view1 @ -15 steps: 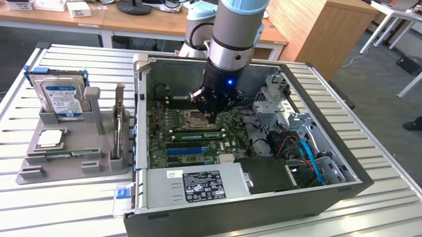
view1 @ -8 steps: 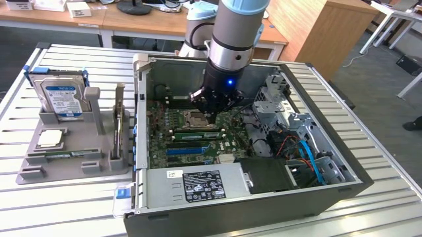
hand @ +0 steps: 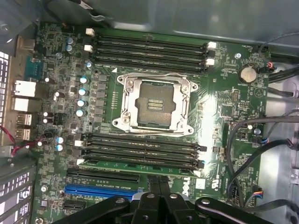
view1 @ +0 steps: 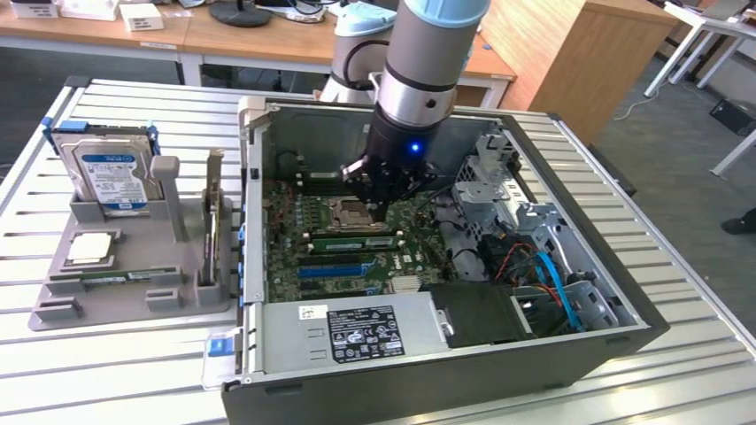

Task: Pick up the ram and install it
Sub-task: 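Press down the ram until it locks into place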

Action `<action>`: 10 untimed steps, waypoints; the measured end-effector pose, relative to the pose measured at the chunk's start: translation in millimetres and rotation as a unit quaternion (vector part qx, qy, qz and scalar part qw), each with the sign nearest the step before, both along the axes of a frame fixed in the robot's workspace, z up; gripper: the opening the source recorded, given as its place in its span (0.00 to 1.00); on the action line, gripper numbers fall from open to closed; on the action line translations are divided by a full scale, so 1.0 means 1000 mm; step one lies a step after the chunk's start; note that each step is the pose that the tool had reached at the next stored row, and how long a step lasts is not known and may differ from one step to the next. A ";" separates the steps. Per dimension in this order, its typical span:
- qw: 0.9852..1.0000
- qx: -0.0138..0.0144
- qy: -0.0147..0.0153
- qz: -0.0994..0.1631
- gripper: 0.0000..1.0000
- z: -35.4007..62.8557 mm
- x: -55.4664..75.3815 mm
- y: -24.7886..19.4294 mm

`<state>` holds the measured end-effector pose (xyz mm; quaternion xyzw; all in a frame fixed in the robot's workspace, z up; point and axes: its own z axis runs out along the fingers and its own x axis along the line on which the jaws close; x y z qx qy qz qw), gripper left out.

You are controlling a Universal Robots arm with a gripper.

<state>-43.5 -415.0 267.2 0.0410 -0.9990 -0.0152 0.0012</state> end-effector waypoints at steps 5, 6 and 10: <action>1.000 0.000 0.013 -0.001 0.11 0.0001 0.003 -0.0001; 1.000 0.000 0.013 -0.001 0.11 0.0001 0.003 -0.0001; 1.000 0.000 0.013 -0.001 0.11 0.0000 0.003 -0.0001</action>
